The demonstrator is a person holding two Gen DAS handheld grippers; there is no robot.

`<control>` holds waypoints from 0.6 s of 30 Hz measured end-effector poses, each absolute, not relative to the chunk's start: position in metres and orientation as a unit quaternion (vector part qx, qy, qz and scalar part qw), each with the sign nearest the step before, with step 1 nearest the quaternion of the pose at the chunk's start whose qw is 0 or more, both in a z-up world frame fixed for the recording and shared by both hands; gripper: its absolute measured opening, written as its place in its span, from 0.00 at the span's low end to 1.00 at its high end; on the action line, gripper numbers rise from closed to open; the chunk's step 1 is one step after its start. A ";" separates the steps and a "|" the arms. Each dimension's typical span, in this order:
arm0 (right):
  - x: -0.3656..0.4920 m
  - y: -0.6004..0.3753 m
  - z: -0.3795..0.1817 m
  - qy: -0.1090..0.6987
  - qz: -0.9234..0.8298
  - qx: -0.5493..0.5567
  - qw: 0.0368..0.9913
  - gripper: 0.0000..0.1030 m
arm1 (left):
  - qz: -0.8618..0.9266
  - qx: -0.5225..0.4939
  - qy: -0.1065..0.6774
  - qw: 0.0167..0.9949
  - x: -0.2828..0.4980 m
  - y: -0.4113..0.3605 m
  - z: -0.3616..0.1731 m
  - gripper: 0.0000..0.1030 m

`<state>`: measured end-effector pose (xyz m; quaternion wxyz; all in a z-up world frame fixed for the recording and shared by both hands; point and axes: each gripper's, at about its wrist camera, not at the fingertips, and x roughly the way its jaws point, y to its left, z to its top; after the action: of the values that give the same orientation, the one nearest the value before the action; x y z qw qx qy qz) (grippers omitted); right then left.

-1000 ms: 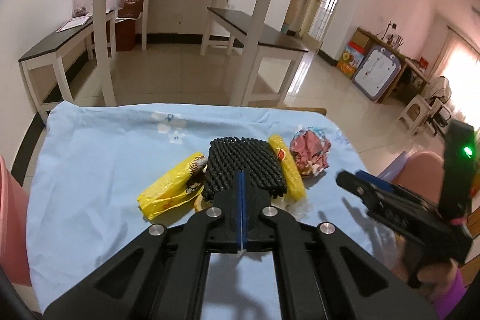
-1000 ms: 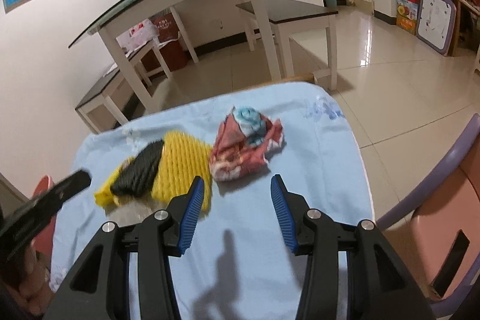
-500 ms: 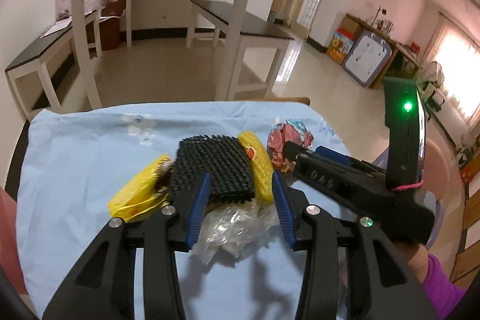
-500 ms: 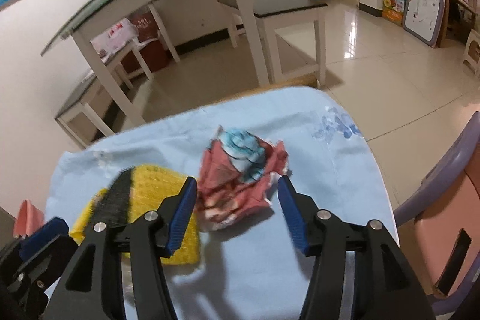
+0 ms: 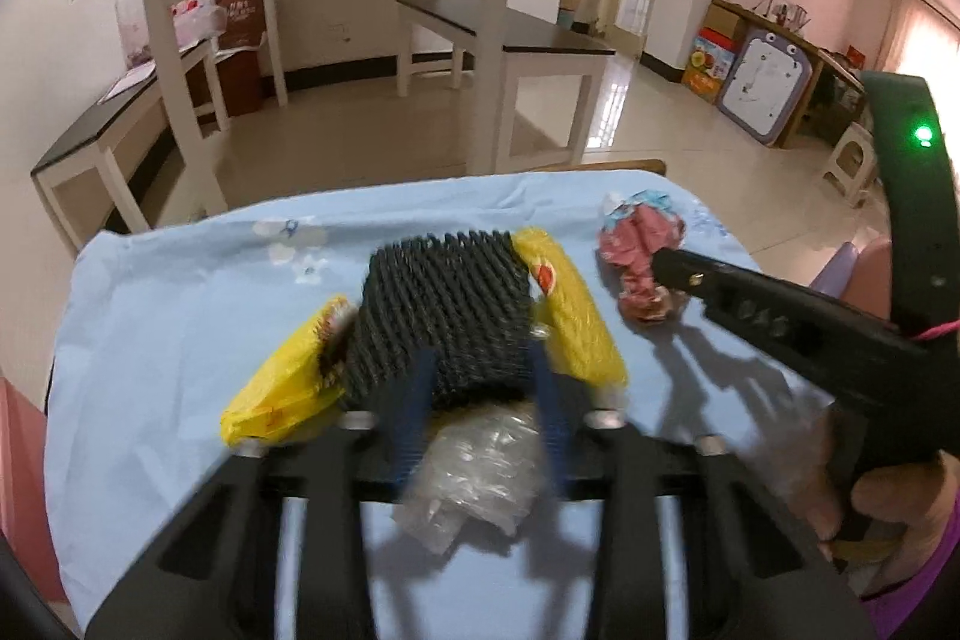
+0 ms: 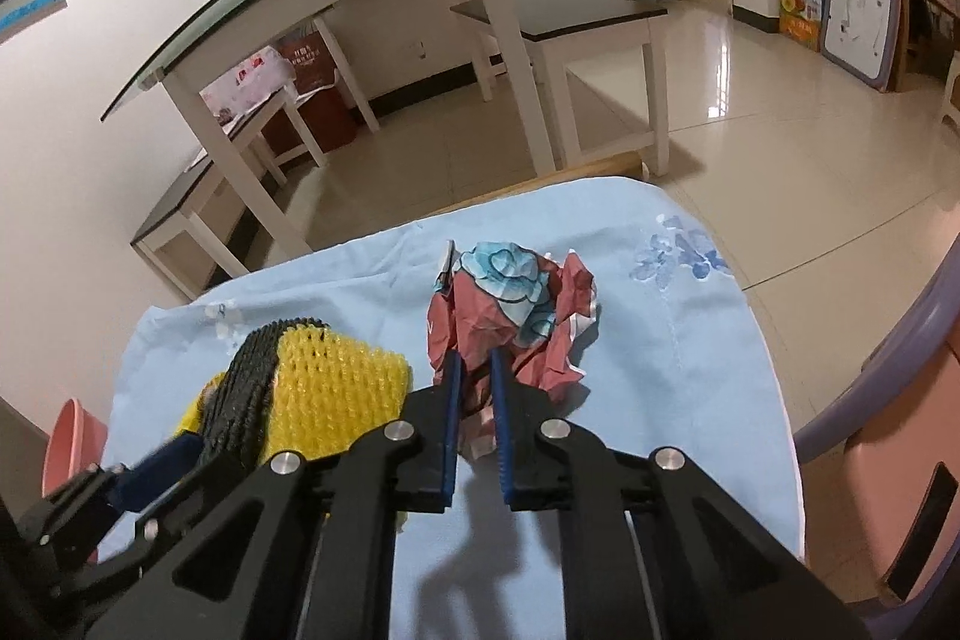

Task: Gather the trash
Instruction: 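Grasp the pink floral paper wrapper with the right tool while the left tool holds the scrubber, then carry the scrubber and paper wrapper with both tools over the pink bucket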

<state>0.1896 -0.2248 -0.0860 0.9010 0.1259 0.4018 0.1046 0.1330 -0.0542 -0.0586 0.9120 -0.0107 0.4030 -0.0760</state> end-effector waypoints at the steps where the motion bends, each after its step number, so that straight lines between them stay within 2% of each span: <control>1: 0.189 -0.225 -0.085 0.400 0.106 0.129 0.901 0.09 | -0.074 -0.018 0.404 0.912 0.133 -0.051 -0.058 0.15; 3: 0.188 -0.226 -0.083 0.396 0.109 0.131 0.902 0.09 | -0.068 -0.032 0.400 0.913 0.130 -0.043 -0.055 0.10; 18: 0.178 -0.226 -0.077 0.378 0.133 0.133 0.906 0.09 | -0.058 -0.091 0.347 0.932 0.067 0.003 -0.008 0.10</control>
<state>0.1782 -0.2259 -0.0774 0.9064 0.1326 0.3783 0.1329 0.0665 0.0026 -0.0078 0.9318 -0.0910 0.3466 -0.0580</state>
